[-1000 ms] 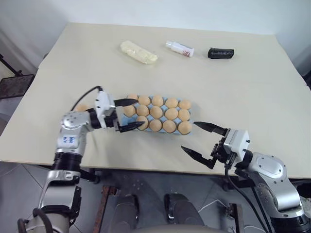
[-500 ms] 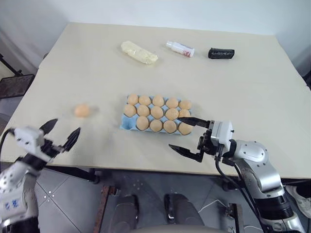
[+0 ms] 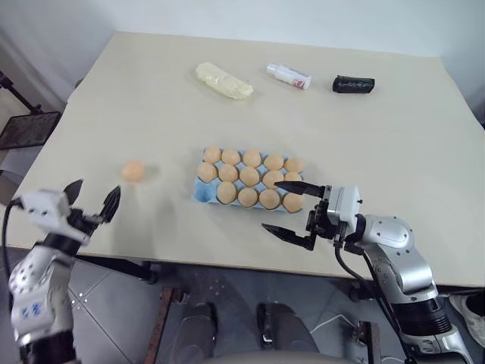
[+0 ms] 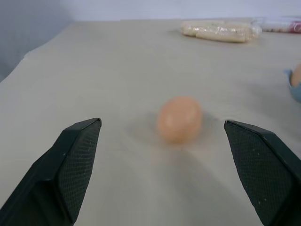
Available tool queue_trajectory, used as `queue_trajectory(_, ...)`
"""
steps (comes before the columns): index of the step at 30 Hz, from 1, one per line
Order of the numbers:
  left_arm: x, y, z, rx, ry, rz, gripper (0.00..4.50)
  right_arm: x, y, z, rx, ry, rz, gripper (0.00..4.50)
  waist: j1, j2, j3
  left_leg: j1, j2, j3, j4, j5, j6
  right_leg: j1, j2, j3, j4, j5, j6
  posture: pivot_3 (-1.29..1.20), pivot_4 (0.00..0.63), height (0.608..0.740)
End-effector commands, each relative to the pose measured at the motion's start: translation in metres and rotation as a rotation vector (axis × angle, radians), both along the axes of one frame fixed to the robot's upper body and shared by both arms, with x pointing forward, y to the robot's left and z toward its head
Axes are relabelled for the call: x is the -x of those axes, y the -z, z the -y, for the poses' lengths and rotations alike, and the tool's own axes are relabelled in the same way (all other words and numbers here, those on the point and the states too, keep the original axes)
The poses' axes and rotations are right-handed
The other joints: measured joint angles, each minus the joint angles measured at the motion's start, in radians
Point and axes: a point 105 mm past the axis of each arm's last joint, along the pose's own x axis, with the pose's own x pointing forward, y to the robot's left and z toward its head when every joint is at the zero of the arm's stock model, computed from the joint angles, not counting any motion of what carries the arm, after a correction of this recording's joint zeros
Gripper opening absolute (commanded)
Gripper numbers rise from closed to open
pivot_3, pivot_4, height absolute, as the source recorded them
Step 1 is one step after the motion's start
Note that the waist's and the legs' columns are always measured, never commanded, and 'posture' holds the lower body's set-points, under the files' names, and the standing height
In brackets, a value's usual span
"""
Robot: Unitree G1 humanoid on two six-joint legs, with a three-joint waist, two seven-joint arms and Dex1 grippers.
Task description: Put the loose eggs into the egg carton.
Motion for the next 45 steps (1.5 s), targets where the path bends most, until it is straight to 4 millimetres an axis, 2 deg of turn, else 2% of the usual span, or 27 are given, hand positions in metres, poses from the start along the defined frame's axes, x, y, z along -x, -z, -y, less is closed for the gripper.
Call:
queue_trajectory(1,-0.022,0.001,0.003,-0.012,0.008,-0.029,4.45,0.005,-0.009,-0.003,-0.015,0.0,0.042,4.5,-0.001,0.0,0.0,0.0,0.0,0.0,0.0,0.0,0.0,0.0,0.0,0.0,0.0,0.0,0.0,0.0,0.15,0.74)
queue_trajectory(5,-0.044,0.013,0.012,-0.023,0.059,-0.121,4.45,0.006,-0.011,-0.005,-0.023,0.015,0.046,4.5,-0.007,0.0,0.0,0.0,0.0,0.001,0.0,0.0,0.0,-0.001,0.0,-0.003,0.0,0.0,0.001,0.0,0.15,0.74)
queue_trajectory(9,-0.053,0.021,0.012,-0.034,0.068,-0.17,4.45,0.007,-0.012,-0.004,-0.024,0.028,0.048,4.5,-0.005,0.0,0.0,0.0,0.001,0.001,0.0,0.0,-0.001,-0.001,0.0,-0.007,0.001,0.0,0.001,0.0,0.15,0.74)
queue_trajectory(12,-0.054,0.019,0.013,-0.033,0.079,-0.154,3.88,0.008,-0.012,-0.002,-0.024,0.044,0.047,4.5,-0.001,0.0,0.0,0.0,0.001,0.001,0.001,0.0,-0.001,-0.001,-0.001,-0.007,0.001,0.0,0.001,0.0,0.15,0.74)
queue_trajectory(18,-0.054,0.011,0.021,-0.058,0.127,-0.083,1.99,0.011,-0.008,0.001,-0.022,0.065,0.037,4.5,0.0,0.0,0.0,0.0,0.001,0.0,0.001,0.0,-0.001,-0.001,-0.001,-0.007,0.002,0.0,0.001,0.0,0.15,0.74)
queue_trajectory(19,-0.053,0.009,0.023,-0.051,0.14,-0.069,1.79,0.011,-0.007,0.001,-0.022,0.068,0.034,4.5,-0.001,0.0,0.0,0.0,0.001,0.0,0.001,0.0,-0.001,-0.001,-0.001,-0.007,0.002,0.0,0.001,0.0,0.15,0.74)
queue_trajectory(21,-0.049,-0.006,0.034,-0.024,0.219,0.01,1.79,0.012,-0.006,0.002,-0.021,0.076,0.03,4.5,0.0,0.0,0.0,0.0,0.001,0.001,0.001,0.0,-0.001,-0.001,-0.001,-0.007,0.002,0.0,0.001,0.0,0.15,0.74)
queue_trajectory(23,-0.041,-0.018,0.061,-0.077,0.382,0.063,1.79,0.013,-0.005,0.005,-0.018,0.088,0.026,4.5,0.0,0.0,0.0,0.0,0.001,0.001,0.001,0.0,-0.001,-0.001,-0.001,-0.007,0.002,0.0,0.001,0.0,0.15,0.74)
queue_trajectory(29,-0.026,-0.016,0.123,-0.208,0.736,0.048,1.79,0.011,-0.004,0.007,-0.015,0.1,0.026,4.5,0.0,0.0,0.0,0.0,0.0,0.001,0.001,0.0,-0.001,0.0,-0.002,-0.007,0.002,0.0,0.0,0.0,0.15,0.74)
queue_trajectory(32,-0.025,-0.011,0.136,-0.244,0.804,0.028,1.79,0.01,-0.005,0.006,-0.02,0.106,0.031,4.5,-0.003,0.0,0.0,0.0,0.001,0.001,0.001,0.001,-0.001,0.0,-0.001,-0.007,0.002,0.0,0.0,0.0,0.15,0.74)
queue_trajectory(36,-0.026,-0.006,0.138,-0.251,0.839,0.005,1.79,0.01,-0.006,0.005,-0.025,0.115,0.036,4.5,-0.002,0.0,0.0,0.0,0.001,0.001,0.001,0.001,-0.001,0.0,-0.001,-0.007,0.003,0.0,0.0,0.0,0.15,0.74)
queue_trajectory(42,-0.02,0.002,0.143,-0.264,0.902,-0.031,3.51,0.012,-0.005,0.005,-0.031,0.128,0.036,4.5,0.0,0.0,0.0,0.0,0.0,0.001,0.002,0.001,0.0,0.0,-0.001,-0.007,0.003,0.0,0.0,0.0,0.15,0.74)
queue_trajectory(45,-0.018,0.003,0.135,-0.275,0.888,-0.032,4.39,0.012,-0.005,0.005,-0.031,0.131,0.035,4.5,-0.002,0.0,0.0,0.0,0.001,0.0,0.002,0.001,0.0,0.0,-0.001,-0.007,0.003,0.0,0.0,0.0,0.15,0.74)
